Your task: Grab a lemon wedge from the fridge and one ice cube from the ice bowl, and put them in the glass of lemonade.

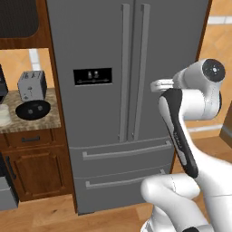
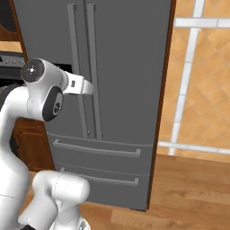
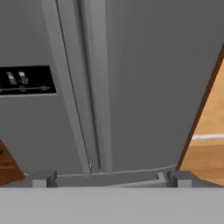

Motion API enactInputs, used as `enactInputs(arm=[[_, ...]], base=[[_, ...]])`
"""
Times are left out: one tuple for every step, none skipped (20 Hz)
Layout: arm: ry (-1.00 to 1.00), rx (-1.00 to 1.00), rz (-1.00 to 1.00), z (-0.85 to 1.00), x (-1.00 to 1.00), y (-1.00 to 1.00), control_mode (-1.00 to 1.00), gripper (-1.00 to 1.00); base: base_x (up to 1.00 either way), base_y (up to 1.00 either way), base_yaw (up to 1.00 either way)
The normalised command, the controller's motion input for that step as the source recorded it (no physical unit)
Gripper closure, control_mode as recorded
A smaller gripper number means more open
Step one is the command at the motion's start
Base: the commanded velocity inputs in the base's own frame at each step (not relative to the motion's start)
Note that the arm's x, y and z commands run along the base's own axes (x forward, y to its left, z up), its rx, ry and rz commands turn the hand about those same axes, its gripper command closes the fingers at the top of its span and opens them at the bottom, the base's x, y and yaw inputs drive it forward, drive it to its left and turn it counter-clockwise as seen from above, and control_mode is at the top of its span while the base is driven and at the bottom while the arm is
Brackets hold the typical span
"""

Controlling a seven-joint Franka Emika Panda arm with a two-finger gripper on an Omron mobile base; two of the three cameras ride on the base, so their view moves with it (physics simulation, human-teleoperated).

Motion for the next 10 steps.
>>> enactInputs(arm=[[0.01,-0.05,0.00,0.00,0.99,0.40,-1.00,-1.00],[0.02,-0.09,-0.02,0.00,1.00,0.43,-1.00,-1.00],[0.07,-0.11,-0.04,0.00,1.00,0.38,-1.00,-1.00],[0.12,-0.07,0.00,0.00,1.00,0.24,-1.00,-1.00],[0.06,0.00,0.00,0.00,1.00,0.14,-1.00,-1.00],[0.07,0.00,0.00,0.00,1.00,0.02,-1.00,-1.00],[0.08,0.00,0.00,0.00,1.00,0.00,-1.00,-1.00],[0.07,0.00,0.00,0.00,1.00,0.04,-1.00,-1.00],[0.09,0.00,0.00,0.00,1.00,0.19,-1.00,-1.00],[0.12,0.00,0.00,-0.01,1.00,0.04,-1.00,-1.00]], base=[[0.00,0.00,0.00],[0.00,0.00,0.00],[0.00,0.00,0.00],[0.00,0.00,0.00],[0.00,0.00,0.00],[0.00,0.00,0.00],[0.00,0.00,0.00],[0.00,0.00,0.00],[0.00,0.00,0.00],[0.00,0.00,0.00]])
